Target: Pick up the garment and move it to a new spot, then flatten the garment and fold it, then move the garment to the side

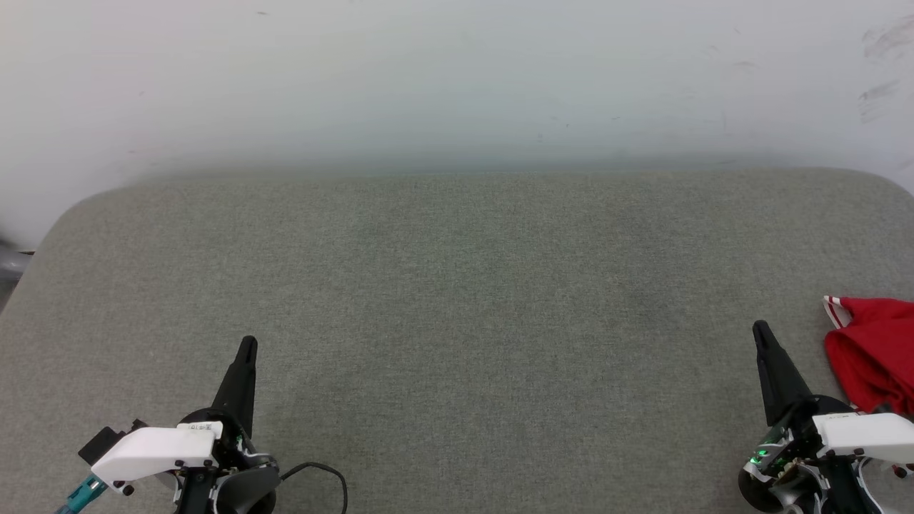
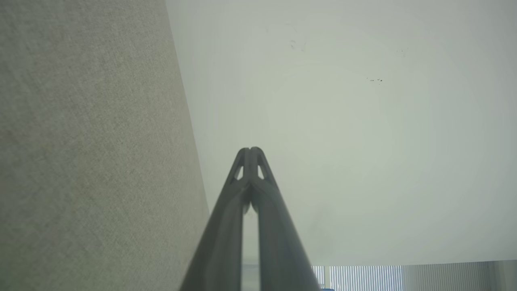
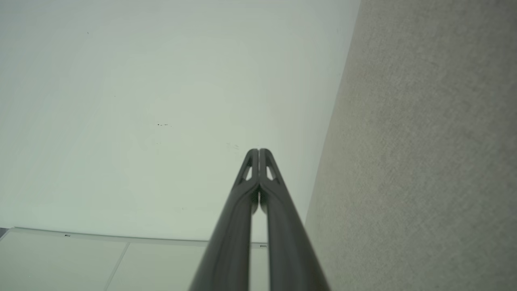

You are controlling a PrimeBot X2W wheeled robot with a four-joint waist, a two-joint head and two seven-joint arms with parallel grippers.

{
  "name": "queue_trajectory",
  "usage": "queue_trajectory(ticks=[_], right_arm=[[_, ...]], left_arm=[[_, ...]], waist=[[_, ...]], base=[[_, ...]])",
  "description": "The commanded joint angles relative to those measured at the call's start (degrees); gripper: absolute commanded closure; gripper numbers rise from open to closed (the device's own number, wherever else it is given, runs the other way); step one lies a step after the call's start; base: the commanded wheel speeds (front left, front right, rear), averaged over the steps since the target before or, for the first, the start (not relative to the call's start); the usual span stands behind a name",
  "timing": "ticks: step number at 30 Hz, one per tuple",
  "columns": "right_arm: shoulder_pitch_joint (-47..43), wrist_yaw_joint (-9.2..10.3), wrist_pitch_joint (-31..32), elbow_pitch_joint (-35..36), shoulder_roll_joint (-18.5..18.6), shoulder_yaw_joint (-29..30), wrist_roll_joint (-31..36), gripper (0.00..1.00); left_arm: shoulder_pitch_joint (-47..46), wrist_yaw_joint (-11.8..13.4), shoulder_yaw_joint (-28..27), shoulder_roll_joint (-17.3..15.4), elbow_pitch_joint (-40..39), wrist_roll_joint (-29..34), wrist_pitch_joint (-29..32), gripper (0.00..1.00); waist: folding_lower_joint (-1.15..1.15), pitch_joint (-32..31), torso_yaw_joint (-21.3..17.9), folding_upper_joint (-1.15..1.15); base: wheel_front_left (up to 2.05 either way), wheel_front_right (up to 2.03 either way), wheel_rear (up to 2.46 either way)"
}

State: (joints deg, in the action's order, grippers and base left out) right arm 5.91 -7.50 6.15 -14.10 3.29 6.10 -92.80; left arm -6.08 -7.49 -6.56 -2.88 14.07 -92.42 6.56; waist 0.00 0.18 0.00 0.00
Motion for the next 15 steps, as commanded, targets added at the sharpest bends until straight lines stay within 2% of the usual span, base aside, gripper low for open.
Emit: queue_trajectory(ticks=[1,15], right_arm=[[0.7,0.02,0.1,-0.1,-0.2,0.1,0.2,1.00],[0.7,0.02,0.3,-0.1,-0.2,0.2,0.2,1.00]], left_arm=[[-0.4,-0.1,-0.1,0.1,0.0,0.0,0.2,1.00],[-0.4,-0.1,-0.1,0.1,0.0,0.0,0.1,1.00]], waist=[[0.00,0.0,0.0,0.00],[0.00,0.0,0.0,0.00]], base=[[0.00,0.00,0.00],[0.00,0.00,0.00]])
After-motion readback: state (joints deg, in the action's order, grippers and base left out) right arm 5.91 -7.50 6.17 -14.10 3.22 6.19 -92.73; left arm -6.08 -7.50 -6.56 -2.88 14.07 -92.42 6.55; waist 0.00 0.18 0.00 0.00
